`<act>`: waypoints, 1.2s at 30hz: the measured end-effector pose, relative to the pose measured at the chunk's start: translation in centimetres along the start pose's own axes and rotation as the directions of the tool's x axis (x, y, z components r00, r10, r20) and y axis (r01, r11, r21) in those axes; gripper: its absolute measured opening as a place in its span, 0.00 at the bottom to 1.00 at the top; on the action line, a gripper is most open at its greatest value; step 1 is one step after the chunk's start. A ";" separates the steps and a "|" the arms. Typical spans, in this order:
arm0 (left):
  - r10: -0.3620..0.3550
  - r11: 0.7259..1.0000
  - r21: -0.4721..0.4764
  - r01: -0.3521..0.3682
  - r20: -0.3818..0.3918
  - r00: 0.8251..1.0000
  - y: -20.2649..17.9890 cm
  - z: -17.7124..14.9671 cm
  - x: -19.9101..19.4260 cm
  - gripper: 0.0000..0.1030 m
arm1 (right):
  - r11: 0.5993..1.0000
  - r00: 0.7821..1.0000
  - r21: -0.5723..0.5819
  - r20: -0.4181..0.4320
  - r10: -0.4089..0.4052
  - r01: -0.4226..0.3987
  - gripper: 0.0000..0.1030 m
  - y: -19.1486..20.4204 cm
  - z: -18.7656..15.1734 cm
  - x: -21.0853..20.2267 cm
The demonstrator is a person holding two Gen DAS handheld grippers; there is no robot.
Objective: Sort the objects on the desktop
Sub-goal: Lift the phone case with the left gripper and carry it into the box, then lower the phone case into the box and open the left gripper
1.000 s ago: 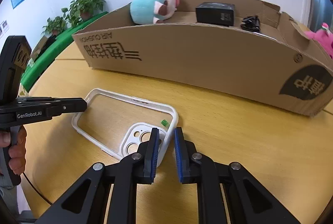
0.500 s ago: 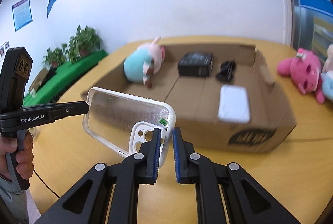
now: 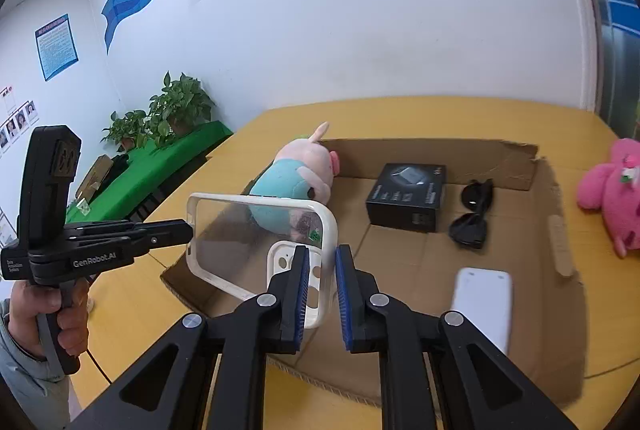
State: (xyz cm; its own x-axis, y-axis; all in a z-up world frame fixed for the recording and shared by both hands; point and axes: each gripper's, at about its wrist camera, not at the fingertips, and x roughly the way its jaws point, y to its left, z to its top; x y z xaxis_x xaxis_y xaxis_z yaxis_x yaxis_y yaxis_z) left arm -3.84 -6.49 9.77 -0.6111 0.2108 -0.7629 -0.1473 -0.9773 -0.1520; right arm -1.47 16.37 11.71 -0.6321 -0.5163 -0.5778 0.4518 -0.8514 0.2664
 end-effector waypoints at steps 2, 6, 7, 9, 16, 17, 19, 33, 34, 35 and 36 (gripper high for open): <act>0.028 1.000 -0.011 -0.028 -0.042 0.999 1.3 0.2 1.7 0.04 | 1.000 0.999 0.003 -0.040 0.004 -0.004 0.14 0.2 0.0 2.5; 0.070 0.997 -0.011 -0.072 -0.134 0.989 3.2 0.3 4.9 0.04 | 0.997 0.990 0.070 -0.134 0.045 -0.036 0.14 -0.4 -0.9 7.3; 0.092 0.996 0.000 -0.093 -0.156 0.983 3.4 0.2 5.7 0.04 | 0.995 0.986 0.091 -0.157 0.053 -0.039 0.14 -0.6 -1.3 8.4; 0.129 0.992 0.026 -0.127 -0.200 0.971 3.6 0.1 7.1 0.04 | 0.993 0.978 0.111 -0.200 0.060 -0.039 0.14 -0.8 -2.0 10.1; 0.236 0.970 0.126 -0.207 -0.293 0.927 3.2 -0.5 9.7 0.04 | 0.979 0.944 0.201 -0.315 0.095 -0.032 0.14 -1.7 -4.2 14.1; 0.252 0.966 0.139 -0.220 -0.302 0.919 3.1 -0.6 9.9 0.04 | 0.978 0.942 0.205 -0.324 0.091 -0.024 0.14 -1.7 -4.5 14.5; 0.297 0.950 0.191 -0.247 -0.311 0.903 2.4 -0.8 10.4 0.04 | 0.975 0.941 0.219 -0.326 0.094 -0.022 0.14 -1.7 -4.6 14.8; 0.328 0.938 0.223 -0.265 -0.321 0.889 1.4 -1.4 10.9 0.06 | 0.989 0.925 0.143 -0.380 0.013 0.044 0.15 -0.3 -4.5 16.2; 0.328 0.938 0.219 -0.268 -0.312 0.892 1.3 -1.3 10.7 0.06 | 0.987 0.927 0.153 -0.373 0.018 0.042 0.21 -0.4 -4.5 16.1; 0.323 0.940 0.209 -0.268 -0.300 0.898 1.2 -1.3 10.4 0.06 | 0.985 0.932 0.167 -0.363 0.026 0.038 0.25 -0.6 -4.5 15.9; 0.311 0.945 0.194 -0.263 -0.281 0.908 1.2 -1.2 9.8 0.06 | 0.985 0.936 0.169 -0.351 0.022 0.041 0.37 -0.6 -4.5 15.5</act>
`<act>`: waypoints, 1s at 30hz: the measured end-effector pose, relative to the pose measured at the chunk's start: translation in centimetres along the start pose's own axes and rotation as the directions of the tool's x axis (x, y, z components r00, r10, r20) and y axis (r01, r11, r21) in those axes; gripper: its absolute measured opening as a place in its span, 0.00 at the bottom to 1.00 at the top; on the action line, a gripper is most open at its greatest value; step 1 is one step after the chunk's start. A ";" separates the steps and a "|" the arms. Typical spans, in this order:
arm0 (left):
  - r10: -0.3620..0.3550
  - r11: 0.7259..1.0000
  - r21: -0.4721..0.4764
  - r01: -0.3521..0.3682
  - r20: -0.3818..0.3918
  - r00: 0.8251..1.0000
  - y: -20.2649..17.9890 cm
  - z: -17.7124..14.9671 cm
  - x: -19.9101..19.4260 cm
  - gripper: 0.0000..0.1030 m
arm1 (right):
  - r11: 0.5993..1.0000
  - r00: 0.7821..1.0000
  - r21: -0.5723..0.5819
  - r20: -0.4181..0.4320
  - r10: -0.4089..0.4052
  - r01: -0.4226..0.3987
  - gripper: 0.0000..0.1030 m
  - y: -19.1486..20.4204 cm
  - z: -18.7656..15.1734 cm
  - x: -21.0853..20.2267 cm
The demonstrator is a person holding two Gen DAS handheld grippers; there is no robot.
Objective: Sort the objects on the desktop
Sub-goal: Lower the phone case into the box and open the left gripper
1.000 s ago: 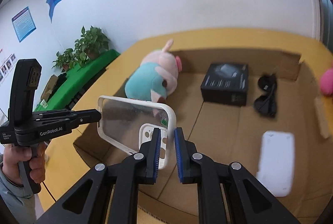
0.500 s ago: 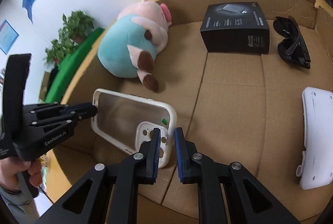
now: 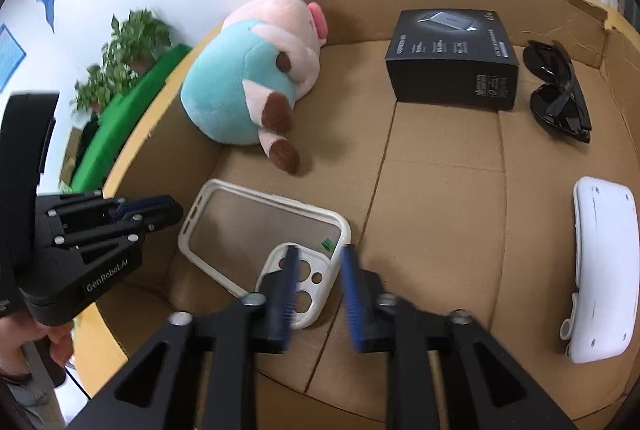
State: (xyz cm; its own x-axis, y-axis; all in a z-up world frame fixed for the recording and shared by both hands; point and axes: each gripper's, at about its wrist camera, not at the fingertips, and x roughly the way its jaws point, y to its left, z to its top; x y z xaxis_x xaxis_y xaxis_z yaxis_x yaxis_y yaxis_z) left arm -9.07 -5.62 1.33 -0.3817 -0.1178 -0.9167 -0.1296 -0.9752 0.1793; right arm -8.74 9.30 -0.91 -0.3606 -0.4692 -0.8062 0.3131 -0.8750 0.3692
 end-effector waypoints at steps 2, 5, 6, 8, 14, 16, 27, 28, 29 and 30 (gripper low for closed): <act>-0.018 0.999 -0.036 0.022 0.110 0.994 0.4 -0.2 -2.0 0.08 | 1.000 0.998 -0.023 0.058 -0.017 0.019 0.51 0.3 -0.2 -1.7; -0.012 0.995 -0.091 0.048 0.360 0.933 0.6 -2.3 -6.9 0.34 | 0.995 0.975 -0.083 0.218 -0.038 0.058 0.72 0.9 -1.2 -6.6; 0.001 0.993 -0.109 0.054 0.452 0.892 0.4 -3.5 -8.7 0.46 | 0.989 0.956 -0.102 0.284 -0.075 0.108 0.82 1.1 -1.9 -8.6; 0.044 0.991 -0.125 0.039 0.598 0.800 -0.4 -5.8 -11.2 0.81 | 0.976 0.915 -0.120 0.383 -0.123 0.182 0.97 1.0 -3.4 -11.4; 0.006 0.992 -0.093 0.082 0.695 0.719 -3.3 -8.0 -10.7 0.81 | 0.944 0.823 -0.041 0.502 -0.265 0.328 1.00 -3.4 -8.1 -14.4; -0.007 0.991 -0.092 0.093 0.671 0.741 -4.6 -8.2 -9.2 0.81 | 0.935 0.830 0.008 0.457 -0.319 0.355 1.00 -5.4 -8.7 -13.3; 0.022 0.979 -0.168 0.113 0.642 0.766 -4.7 -9.5 -4.9 0.81 | 0.922 0.787 0.022 0.513 -0.342 0.387 1.00 -6.0 -10.2 -12.4; 0.034 0.982 -0.165 0.094 0.642 0.766 -4.9 -9.6 -4.7 0.81 | 0.922 0.781 0.022 0.523 -0.341 0.388 1.00 -6.1 -10.3 -12.3; 0.042 0.984 -0.157 0.079 0.646 0.762 -5.0 -9.6 -4.6 0.81 | 0.921 0.778 0.023 0.526 -0.342 0.389 1.00 -6.0 -10.3 -12.4; 0.034 0.984 -0.154 0.088 0.653 0.756 -4.9 -9.7 -4.6 0.81 | 0.920 0.776 0.020 0.530 -0.342 0.391 1.00 -6.0 -10.3 -12.3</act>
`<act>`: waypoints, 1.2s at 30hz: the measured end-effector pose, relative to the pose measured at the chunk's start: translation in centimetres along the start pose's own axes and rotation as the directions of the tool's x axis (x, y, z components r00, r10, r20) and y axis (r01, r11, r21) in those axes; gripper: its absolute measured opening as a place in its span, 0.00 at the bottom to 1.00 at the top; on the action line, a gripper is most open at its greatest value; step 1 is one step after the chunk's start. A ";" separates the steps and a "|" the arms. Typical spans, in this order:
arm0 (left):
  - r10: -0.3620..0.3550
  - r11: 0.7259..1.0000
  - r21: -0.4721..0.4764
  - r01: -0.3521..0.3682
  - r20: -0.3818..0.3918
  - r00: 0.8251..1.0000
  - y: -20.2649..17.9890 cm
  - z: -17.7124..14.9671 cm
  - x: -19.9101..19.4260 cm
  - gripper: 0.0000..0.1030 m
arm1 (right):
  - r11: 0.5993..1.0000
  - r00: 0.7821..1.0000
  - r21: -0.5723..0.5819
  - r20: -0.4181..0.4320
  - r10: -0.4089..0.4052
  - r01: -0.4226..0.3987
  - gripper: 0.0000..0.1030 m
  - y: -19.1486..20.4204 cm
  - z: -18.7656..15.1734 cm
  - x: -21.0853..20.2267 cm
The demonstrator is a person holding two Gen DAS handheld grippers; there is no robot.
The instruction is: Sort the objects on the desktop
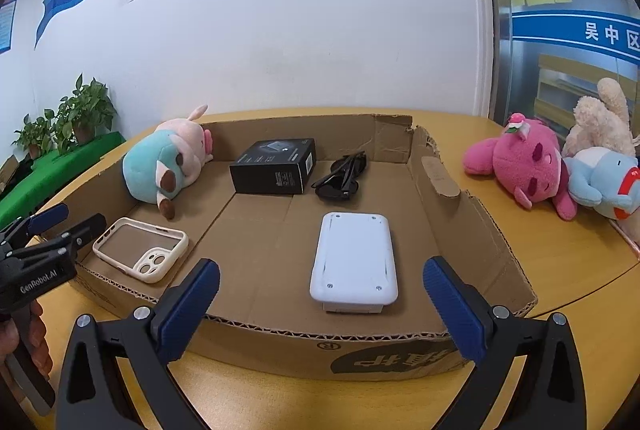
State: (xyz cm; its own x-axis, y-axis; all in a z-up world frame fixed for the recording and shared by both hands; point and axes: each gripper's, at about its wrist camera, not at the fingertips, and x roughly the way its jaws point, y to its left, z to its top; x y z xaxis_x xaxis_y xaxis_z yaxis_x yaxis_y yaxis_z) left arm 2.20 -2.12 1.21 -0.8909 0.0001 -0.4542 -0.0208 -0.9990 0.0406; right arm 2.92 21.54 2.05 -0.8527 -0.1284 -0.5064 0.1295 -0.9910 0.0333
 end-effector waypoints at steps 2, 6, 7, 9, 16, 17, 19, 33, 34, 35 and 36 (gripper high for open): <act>0.002 1.000 0.001 -0.002 0.008 1.000 0.1 -0.1 -0.1 0.81 | 1.000 1.000 -0.004 0.008 0.009 -0.009 1.00 -0.1 -0.2 0.0; 0.007 1.000 0.009 -0.007 0.020 1.000 0.2 -0.2 0.0 0.81 | 1.000 0.999 -0.007 0.044 0.008 -0.008 1.00 -0.1 -0.6 -0.4; 0.010 1.000 0.010 -0.010 0.022 1.000 0.1 -0.2 0.0 0.82 | 1.000 0.998 -0.008 0.055 0.009 -0.008 1.00 -0.1 -0.7 -0.4; 0.010 1.000 0.009 -0.011 0.021 1.000 0.2 -0.2 0.0 0.82 | 1.000 0.998 -0.008 0.065 0.005 -0.005 1.00 0.0 -0.8 -0.5; 0.009 1.000 0.010 -0.010 0.020 1.000 0.2 -0.2 0.1 0.83 | 1.000 0.998 -0.008 0.065 0.006 -0.005 1.00 -0.1 -0.7 -0.5; 0.009 1.000 0.010 -0.009 0.020 1.000 0.2 -0.2 0.1 0.84 | 1.000 0.998 -0.008 0.066 0.006 -0.006 1.00 -0.1 -0.7 -0.5; 0.001 1.000 0.014 -0.001 0.019 1.000 0.3 -0.2 0.1 0.86 | 1.000 0.998 -0.008 0.065 0.005 -0.005 1.00 0.0 -0.8 -0.5; -0.024 1.000 0.018 0.024 0.003 1.000 0.3 0.1 0.8 0.99 | 1.000 0.999 -0.003 -0.033 0.013 -0.013 1.00 -0.1 0.3 0.1; -0.021 1.000 0.016 0.022 -0.015 1.000 0.2 0.3 0.9 0.99 | 1.000 0.998 0.002 -0.066 0.016 -0.016 1.00 0.0 0.6 0.2; -0.021 1.000 0.014 0.022 -0.040 0.999 0.2 0.6 1.0 0.99 | 1.000 0.996 0.004 -0.087 0.025 -0.025 1.00 0.1 0.9 0.3; -0.020 1.000 0.008 0.021 -0.066 0.998 0.2 0.8 1.1 0.99 | 0.999 0.994 0.004 -0.101 0.038 -0.038 1.00 0.3 1.1 0.1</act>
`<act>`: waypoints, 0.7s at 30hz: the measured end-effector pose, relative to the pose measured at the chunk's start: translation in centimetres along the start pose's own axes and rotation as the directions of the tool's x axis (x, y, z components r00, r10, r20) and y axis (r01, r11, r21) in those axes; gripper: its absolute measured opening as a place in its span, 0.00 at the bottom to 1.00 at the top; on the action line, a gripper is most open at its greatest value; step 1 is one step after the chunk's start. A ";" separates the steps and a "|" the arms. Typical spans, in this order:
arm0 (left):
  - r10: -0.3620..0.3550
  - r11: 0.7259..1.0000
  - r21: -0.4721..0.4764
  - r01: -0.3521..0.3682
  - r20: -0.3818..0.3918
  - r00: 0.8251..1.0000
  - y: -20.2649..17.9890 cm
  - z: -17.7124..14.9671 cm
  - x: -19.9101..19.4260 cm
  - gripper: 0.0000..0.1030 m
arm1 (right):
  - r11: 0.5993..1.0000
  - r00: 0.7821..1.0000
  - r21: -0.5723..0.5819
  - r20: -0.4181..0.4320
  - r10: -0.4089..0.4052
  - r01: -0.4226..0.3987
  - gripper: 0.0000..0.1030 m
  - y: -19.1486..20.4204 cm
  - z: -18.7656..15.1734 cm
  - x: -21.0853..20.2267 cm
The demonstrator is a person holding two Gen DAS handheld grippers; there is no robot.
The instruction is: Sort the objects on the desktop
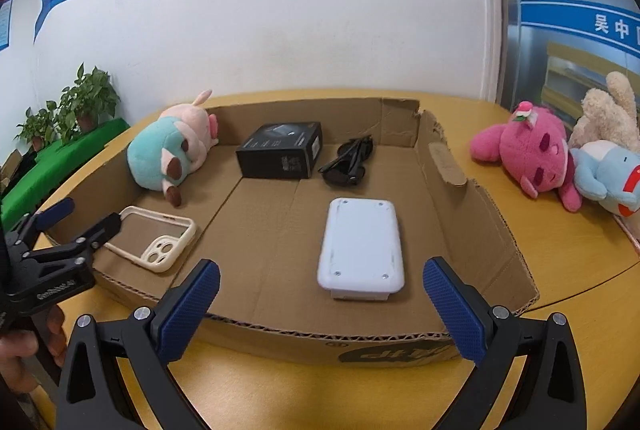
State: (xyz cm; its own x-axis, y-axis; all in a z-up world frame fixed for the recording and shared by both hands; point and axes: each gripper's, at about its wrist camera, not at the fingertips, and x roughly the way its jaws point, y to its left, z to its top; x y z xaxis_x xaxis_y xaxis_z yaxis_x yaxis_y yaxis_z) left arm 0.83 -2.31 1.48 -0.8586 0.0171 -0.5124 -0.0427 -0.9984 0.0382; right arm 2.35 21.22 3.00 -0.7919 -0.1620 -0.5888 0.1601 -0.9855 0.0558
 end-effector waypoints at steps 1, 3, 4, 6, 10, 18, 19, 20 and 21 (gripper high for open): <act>0.007 1.000 -0.005 -0.007 -0.003 1.000 -0.1 0.2 -0.4 0.99 | 1.000 1.000 -0.005 -0.004 0.007 -0.007 1.00 0.2 0.1 -0.3; 0.032 0.999 -0.007 -0.032 0.026 0.999 -0.3 0.6 -1.6 0.99 | 0.999 1.000 -0.029 0.001 0.014 -0.014 1.00 0.9 0.5 -1.2; 0.042 0.999 0.002 -0.042 0.038 0.998 -0.5 0.8 -2.2 0.99 | 0.999 1.000 -0.041 0.005 0.015 -0.015 1.00 1.2 0.8 -1.6; 0.050 0.998 0.024 -0.051 0.047 0.998 -0.9 1.1 -3.1 0.99 | 0.998 1.000 -0.054 -0.001 0.018 -0.018 1.00 1.7 1.2 -2.0; 0.050 0.997 0.054 -0.052 0.032 0.998 -1.5 1.5 -3.9 0.99 | 0.998 0.998 -0.036 -0.051 0.040 -0.042 1.00 2.2 1.4 -1.7; 0.037 0.999 0.025 -0.037 0.003 0.999 -1.3 1.8 -4.8 0.99 | 0.999 0.997 -0.013 -0.072 0.033 -0.034 1.00 2.3 1.2 -1.7; 0.036 0.999 0.023 -0.036 0.001 0.999 -1.3 1.9 -4.8 0.99 | 0.999 0.997 -0.009 -0.074 0.033 -0.034 1.00 2.2 1.2 -1.7; 0.031 0.999 0.021 -0.031 0.000 1.000 -1.3 1.9 -4.8 0.99 | 0.999 0.997 -0.006 -0.074 0.031 -0.032 1.00 2.2 1.2 -1.7; 0.026 0.999 0.018 -0.026 -0.001 1.000 -1.3 1.9 -4.9 0.99 | 1.000 0.997 -0.005 -0.074 0.030 -0.031 1.00 2.2 1.2 -1.7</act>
State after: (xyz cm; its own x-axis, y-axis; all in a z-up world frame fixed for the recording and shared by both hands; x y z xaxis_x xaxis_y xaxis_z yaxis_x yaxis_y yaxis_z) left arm 4.11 -0.97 5.55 -0.8589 -0.0093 -0.5120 -0.0294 -0.9973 0.0675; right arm 3.38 19.25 5.10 -0.7412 -0.1874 -0.6446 0.1873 -0.9798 0.0694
